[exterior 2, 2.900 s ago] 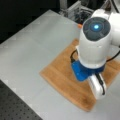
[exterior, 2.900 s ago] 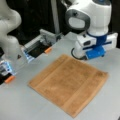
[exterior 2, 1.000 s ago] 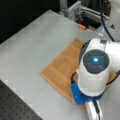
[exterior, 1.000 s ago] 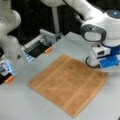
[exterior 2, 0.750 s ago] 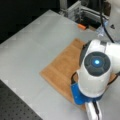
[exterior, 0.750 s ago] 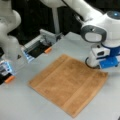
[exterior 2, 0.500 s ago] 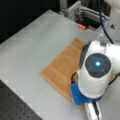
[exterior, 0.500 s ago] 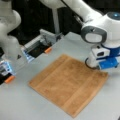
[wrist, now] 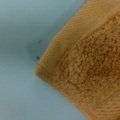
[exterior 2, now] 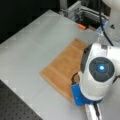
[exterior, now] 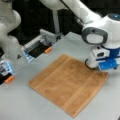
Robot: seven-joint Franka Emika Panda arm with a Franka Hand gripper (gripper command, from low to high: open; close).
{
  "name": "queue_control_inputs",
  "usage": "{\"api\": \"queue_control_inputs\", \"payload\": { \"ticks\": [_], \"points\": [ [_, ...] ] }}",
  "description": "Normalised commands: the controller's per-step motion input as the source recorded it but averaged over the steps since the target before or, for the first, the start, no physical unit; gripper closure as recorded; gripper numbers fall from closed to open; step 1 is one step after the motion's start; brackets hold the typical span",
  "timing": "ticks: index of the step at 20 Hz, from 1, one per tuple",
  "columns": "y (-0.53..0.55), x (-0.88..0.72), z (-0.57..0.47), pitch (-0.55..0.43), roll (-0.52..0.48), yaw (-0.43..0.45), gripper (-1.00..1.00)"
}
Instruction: Folding a towel twice
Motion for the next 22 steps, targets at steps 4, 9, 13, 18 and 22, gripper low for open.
{"api": "queue_control_inputs", "payload": {
  "ticks": [4,9,13,18,22],
  "points": [
    [0.14,0.23,-0.08,-0.011,-0.303,-0.043,-1.00],
    [0.10,0.17,-0.11,-0.023,-0.261,-0.047,-1.00],
    [0.06,0.12,-0.11,-0.040,-0.257,-0.011,-1.00],
    [0.09,0.09,-0.09,-0.046,-0.233,-0.012,-1.00],
    [0.11,0.06,-0.07,-0.048,-0.196,-0.025,-1.00]
  ]
}}
